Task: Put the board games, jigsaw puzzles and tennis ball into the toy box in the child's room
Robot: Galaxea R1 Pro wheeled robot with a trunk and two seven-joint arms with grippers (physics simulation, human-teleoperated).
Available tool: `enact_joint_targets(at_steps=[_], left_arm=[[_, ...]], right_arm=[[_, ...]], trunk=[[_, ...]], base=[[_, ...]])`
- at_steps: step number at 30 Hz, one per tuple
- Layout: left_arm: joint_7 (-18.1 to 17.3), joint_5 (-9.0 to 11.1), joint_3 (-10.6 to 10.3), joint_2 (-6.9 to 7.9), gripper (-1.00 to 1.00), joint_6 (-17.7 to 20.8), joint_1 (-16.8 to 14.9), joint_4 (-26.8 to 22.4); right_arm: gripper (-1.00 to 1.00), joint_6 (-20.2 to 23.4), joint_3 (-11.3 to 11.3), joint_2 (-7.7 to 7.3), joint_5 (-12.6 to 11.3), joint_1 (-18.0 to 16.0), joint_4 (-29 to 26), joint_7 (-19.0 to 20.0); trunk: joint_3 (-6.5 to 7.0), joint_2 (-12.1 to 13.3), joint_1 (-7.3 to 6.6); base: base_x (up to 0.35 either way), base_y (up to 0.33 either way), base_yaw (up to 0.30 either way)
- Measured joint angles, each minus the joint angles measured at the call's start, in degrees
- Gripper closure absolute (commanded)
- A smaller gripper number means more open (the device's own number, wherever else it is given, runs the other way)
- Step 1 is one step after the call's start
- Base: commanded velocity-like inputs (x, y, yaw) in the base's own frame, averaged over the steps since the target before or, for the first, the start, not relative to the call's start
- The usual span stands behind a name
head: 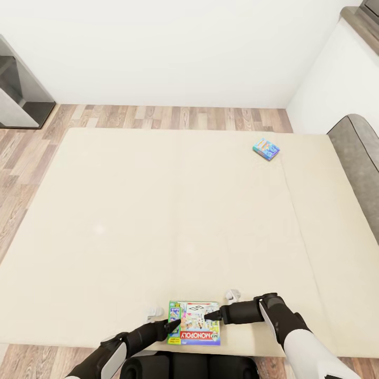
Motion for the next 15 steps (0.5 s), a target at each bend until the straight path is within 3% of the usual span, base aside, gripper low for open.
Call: enact_joint_targets(at_steps=[10, 15], left_arm=[[0.4, -0.3, -0.4, 0.04, -1.0, -0.5, 0.0, 0.0], [1.5, -1.3, -0.4, -0.05, -1.0, -0.8, 0.0, 0.0]], right_arm=[[-1.0, 0.0, -0.1, 0.01, 0.0, 0.0, 0.0, 0.0], [-1.0, 0.1, -0.1, 0.0, 0.0, 0.0, 0.0, 0.0]], trunk=[[0.0, 0.0, 0.0], [0.0, 0.0, 0.0]], base=[[0.0, 0.0, 0.0], [0.0, 0.0, 0.0]])
